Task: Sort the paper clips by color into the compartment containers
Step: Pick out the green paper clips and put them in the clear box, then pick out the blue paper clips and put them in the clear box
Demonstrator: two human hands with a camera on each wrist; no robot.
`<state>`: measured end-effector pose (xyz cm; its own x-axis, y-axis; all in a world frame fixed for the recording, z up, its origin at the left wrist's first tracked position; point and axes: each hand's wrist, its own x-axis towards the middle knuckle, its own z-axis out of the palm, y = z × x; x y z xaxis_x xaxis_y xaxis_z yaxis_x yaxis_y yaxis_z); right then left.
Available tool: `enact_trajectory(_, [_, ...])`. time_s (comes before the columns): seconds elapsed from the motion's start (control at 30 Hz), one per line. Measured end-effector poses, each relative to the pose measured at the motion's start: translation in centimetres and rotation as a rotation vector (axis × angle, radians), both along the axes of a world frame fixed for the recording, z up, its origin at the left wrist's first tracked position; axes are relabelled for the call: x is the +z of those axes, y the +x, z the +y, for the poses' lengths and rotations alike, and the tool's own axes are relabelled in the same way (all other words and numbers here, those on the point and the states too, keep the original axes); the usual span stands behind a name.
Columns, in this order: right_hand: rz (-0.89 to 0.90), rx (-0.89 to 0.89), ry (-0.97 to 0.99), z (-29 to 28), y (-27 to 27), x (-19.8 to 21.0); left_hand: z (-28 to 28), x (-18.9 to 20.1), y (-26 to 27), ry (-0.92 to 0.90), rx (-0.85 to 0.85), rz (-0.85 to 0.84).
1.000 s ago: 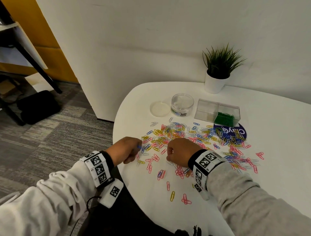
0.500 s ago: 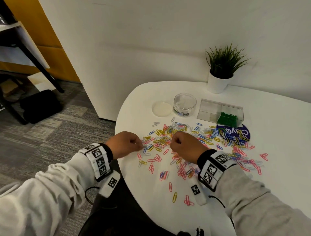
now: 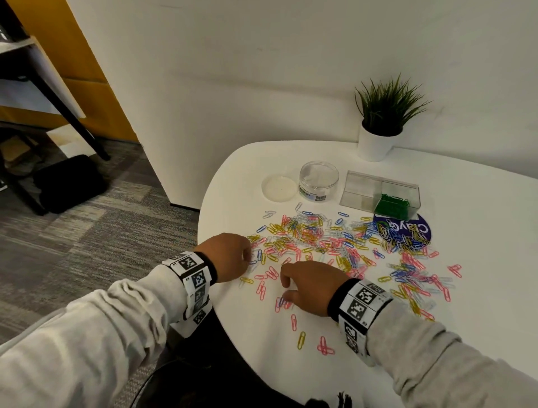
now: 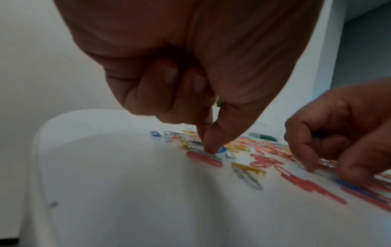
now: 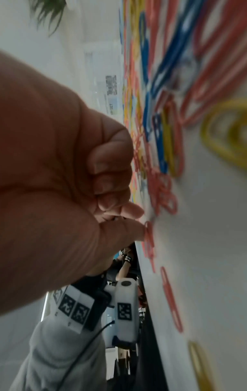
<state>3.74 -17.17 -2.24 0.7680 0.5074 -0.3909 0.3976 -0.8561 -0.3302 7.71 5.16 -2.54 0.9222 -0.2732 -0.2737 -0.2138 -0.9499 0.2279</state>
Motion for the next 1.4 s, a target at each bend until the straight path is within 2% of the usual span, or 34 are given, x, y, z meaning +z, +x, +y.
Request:
enact_trajectory(0.13, [0.004, -0.049, 0.046, -1.2, 0.5, 0.0, -0.1, 0.0, 0.3, 0.006, 0.001, 0.063])
enact_trajectory(0.23, [-0.018, 0.024, 0.08, -0.7, 0.4, 0.2, 0.2, -0.3, 0.0, 0.04, 0.013, 0.065])
enact_trajectory(0.3, [-0.018, 0.063, 0.088, -0.3, 0.2, 0.5, 0.2, -0.1, 0.1, -0.007, 0.049, 0.073])
enact_trajectory(0.37, [-0.011, 0.093, 0.069, 0.1, 0.1, 0.6, 0.2, 0.5, 0.0, -0.134, 0.113, 0.114])
enact_trajectory(0.47, [0.016, 0.106, 0.009, 0.8, -0.1, 0.5, 0.1, 0.9, 0.5, -0.586, 0.297, 0.174])
enact_trajectory(0.6, [0.086, 0.116, -0.067, 0.9, 0.0, 0.2, 0.7, 1.9, 0.3, -0.934, 0.582, 0.543])
enact_trajectory(0.7, [0.139, 0.119, -0.046, 0.6, 0.1, 1.2, 1.0, 2.2, 0.4, -1.1, 0.618, 0.602])
enact_trajectory(0.8, [0.19, -0.01, 0.14, -1.6, 1.1, 3.6, 0.5, 2.2, 1.0, -1.201, 0.596, 0.611])
enact_trajectory(0.93, [0.012, -0.282, 0.267, -8.4, 5.5, 6.9, -0.8, 2.4, 2.6, -1.189, 0.556, 0.637])
enact_trajectory(1.03, [-0.131, -0.498, 0.227, -13.9, 9.8, 7.9, -2.4, 3.4, 4.5, -1.179, 0.519, 0.654])
enact_trajectory(1.1, [-0.199, -0.562, 0.146, -16.1, 12.4, 8.0, -3.7, 4.1, 5.9, -1.157, 0.508, 0.646])
enact_trajectory(1.2, [-0.257, -0.567, 0.097, -16.3, 15.3, 7.7, -5.5, 4.6, 7.9, -1.032, 0.536, 0.544])
enact_trajectory(1.3, [-0.291, -0.465, 0.085, -14.7, 17.1, 7.1, -6.8, 4.4, 9.6, -0.918, 0.564, 0.448])
enact_trajectory(1.4, [-0.257, -0.356, 0.016, -13.9, 18.0, 6.7, -8.8, 4.7, 10.8, -0.878, 0.565, 0.421])
